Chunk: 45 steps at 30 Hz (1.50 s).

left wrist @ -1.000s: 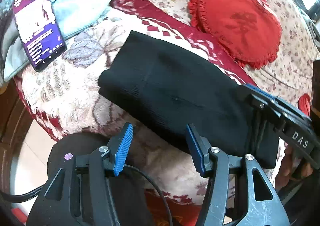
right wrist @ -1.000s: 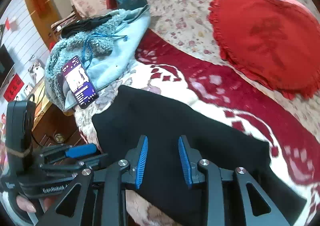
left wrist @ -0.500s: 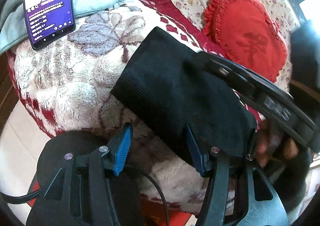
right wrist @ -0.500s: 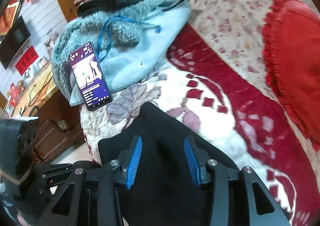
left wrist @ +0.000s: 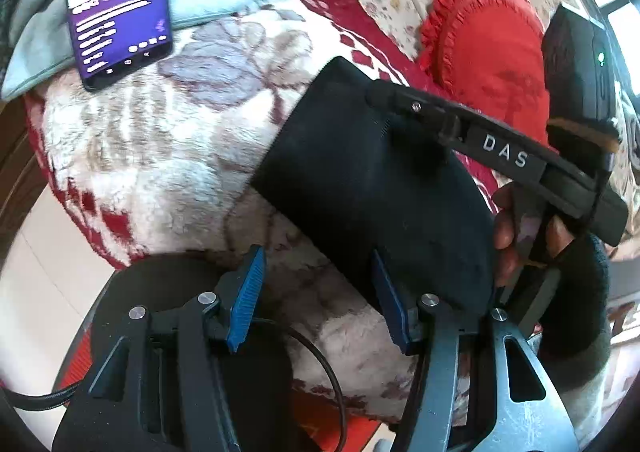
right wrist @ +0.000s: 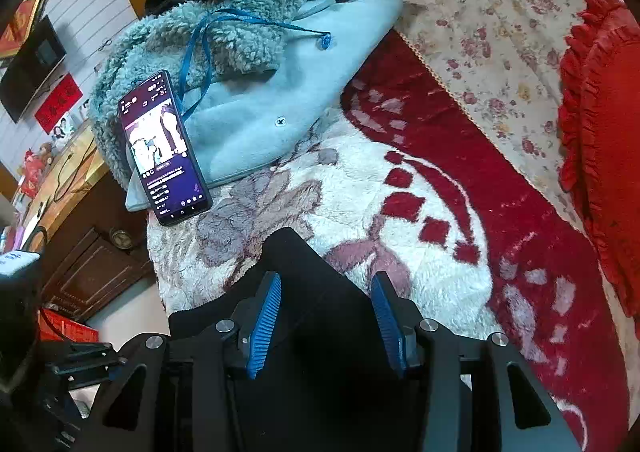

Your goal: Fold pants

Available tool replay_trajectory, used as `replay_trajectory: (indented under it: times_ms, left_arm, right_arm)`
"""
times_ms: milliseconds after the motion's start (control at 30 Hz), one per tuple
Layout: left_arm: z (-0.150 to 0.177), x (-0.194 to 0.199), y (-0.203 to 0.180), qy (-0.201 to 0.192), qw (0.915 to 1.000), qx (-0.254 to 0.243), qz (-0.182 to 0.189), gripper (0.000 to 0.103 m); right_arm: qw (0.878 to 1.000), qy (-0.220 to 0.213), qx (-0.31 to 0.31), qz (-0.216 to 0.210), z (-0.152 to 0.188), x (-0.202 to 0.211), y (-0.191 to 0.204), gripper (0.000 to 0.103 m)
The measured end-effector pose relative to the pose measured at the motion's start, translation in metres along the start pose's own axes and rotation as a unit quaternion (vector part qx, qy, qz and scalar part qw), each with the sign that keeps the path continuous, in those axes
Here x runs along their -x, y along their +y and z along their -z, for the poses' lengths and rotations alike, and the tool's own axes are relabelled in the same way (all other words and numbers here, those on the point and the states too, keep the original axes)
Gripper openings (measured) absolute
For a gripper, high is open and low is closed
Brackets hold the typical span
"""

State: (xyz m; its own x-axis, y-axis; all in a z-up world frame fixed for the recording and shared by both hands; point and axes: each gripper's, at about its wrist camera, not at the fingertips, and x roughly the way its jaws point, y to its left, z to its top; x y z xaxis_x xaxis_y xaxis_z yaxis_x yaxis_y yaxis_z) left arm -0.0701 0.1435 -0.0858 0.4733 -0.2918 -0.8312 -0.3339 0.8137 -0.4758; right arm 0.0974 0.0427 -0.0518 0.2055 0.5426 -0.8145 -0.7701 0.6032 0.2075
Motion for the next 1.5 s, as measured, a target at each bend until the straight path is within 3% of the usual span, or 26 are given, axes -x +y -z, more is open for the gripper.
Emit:
replay_trajectory:
  times_ms: [167, 400, 467, 533, 567, 600, 700, 900, 1067, 1200, 1333, 1367, 1433, 1500]
  left_arm:
    - [-0.011, -0.011, -0.003, -0.002, 0.9999, 0.014, 0.005, 0.054]
    - [-0.021, -0.024, -0.012, -0.015, 0.9996, 0.025, 0.002, 0.079]
    - [-0.022, -0.026, -0.018, -0.022, 0.9996, 0.018, -0.006, 0.079]
    - [-0.022, -0.024, -0.022, -0.029, 0.9995, 0.009, 0.001, 0.069]
    - [-0.022, -0.022, -0.024, -0.030, 0.9995, 0.007, 0.011, 0.045]
    - [-0.023, -0.019, -0.027, -0.026, 0.9995, 0.002, 0.017, 0.030]
    - [-0.022, -0.005, -0.043, -0.043, 0.9982, -0.032, 0.027, 0.026]
    - [-0.005, 0.034, -0.097, -0.097, 0.9871, -0.119, 0.045, 0.025]
    - [0.031, 0.042, -0.156, -0.094, 0.9691, -0.219, 0.063, 0.025]
    - [0.065, 0.012, -0.188, -0.044, 0.9582, -0.271, 0.079, 0.025]
    - [0.099, -0.045, -0.206, 0.057, 0.9459, -0.310, 0.078, 0.025]
    - [0.106, -0.056, -0.208, 0.083, 0.9423, -0.315, 0.076, 0.025]
    - [0.112, -0.054, -0.213, 0.079, 0.9384, -0.330, 0.067, 0.025]
    - [0.115, -0.039, -0.219, 0.057, 0.9313, -0.354, 0.066, 0.025]
  right_arm:
    - [1.000, 0.017, 0.003, -0.017, -0.003, -0.017, 0.000, 0.046]
    - [0.999, 0.020, -0.011, -0.037, -0.001, -0.033, -0.006, 0.048]
    - [0.998, 0.008, -0.037, -0.055, 0.001, -0.034, -0.012, 0.047]
    - [0.997, -0.010, -0.055, -0.060, 0.004, -0.032, -0.015, 0.041]
    - [0.997, -0.014, -0.056, -0.060, 0.005, -0.030, -0.014, 0.033]
    - [0.997, -0.019, -0.055, -0.059, 0.006, -0.027, -0.013, 0.024]
    - [0.996, -0.059, -0.041, -0.056, 0.008, -0.002, -0.006, 0.016]
    - [0.983, -0.157, -0.072, -0.064, 0.019, 0.082, -0.017, 0.015]
    - [0.965, -0.227, -0.118, -0.058, 0.067, 0.158, -0.044, 0.013]
    - [0.955, -0.235, -0.179, -0.007, 0.123, 0.188, -0.073, 0.013]
    - [0.928, -0.220, -0.289, 0.083, 0.196, 0.206, -0.102, 0.014]
    - [0.919, -0.224, -0.312, 0.088, 0.212, 0.211, -0.106, 0.016]
    - [0.907, -0.230, -0.347, 0.073, 0.237, 0.218, -0.110, 0.024]
    - [0.899, -0.230, -0.366, 0.069, 0.251, 0.226, -0.115, 0.044]
